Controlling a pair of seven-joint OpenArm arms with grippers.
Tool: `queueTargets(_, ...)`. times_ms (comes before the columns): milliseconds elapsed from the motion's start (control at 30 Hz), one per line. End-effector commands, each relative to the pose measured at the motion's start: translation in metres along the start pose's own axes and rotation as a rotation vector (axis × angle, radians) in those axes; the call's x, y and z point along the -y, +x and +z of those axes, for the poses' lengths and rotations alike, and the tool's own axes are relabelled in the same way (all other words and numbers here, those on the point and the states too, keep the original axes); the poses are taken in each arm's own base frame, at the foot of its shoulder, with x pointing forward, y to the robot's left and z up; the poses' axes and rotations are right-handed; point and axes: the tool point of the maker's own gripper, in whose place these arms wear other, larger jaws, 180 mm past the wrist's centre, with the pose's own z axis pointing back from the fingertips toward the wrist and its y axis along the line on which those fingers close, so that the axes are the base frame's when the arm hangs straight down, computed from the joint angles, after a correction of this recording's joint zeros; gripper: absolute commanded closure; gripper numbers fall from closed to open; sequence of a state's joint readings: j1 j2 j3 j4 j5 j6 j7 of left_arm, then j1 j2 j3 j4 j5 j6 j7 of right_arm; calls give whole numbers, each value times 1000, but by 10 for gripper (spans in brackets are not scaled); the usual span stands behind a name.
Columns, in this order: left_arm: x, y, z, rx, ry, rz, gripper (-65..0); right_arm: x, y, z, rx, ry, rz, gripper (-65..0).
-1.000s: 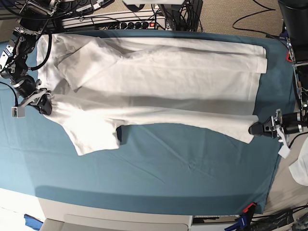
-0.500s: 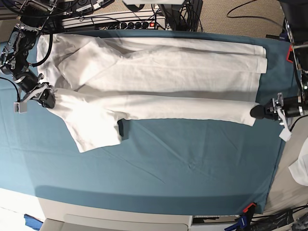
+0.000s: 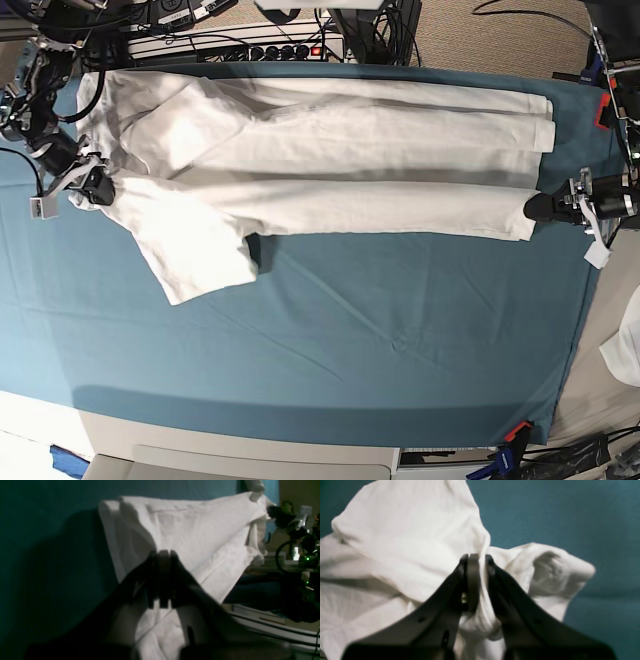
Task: Fold the T-shirt properly
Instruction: 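Lay the folded side down onto the shirt and release both grippers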
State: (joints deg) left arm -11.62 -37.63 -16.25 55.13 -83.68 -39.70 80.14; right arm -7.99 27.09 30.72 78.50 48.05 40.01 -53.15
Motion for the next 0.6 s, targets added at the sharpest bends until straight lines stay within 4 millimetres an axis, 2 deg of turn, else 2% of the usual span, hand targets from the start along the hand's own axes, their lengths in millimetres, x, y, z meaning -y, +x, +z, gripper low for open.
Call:
queueTargets(0,3,18,13,38,7,-39,0,7,21,9,36,-18,42,0)
queueTargets(300,3,17,13,35,8,-41,0,14,23,15,4,-35,67,0)
queueTargets(567,6,2,19,-6,28,-78,0,15,16,16,-28,-36,65,0)
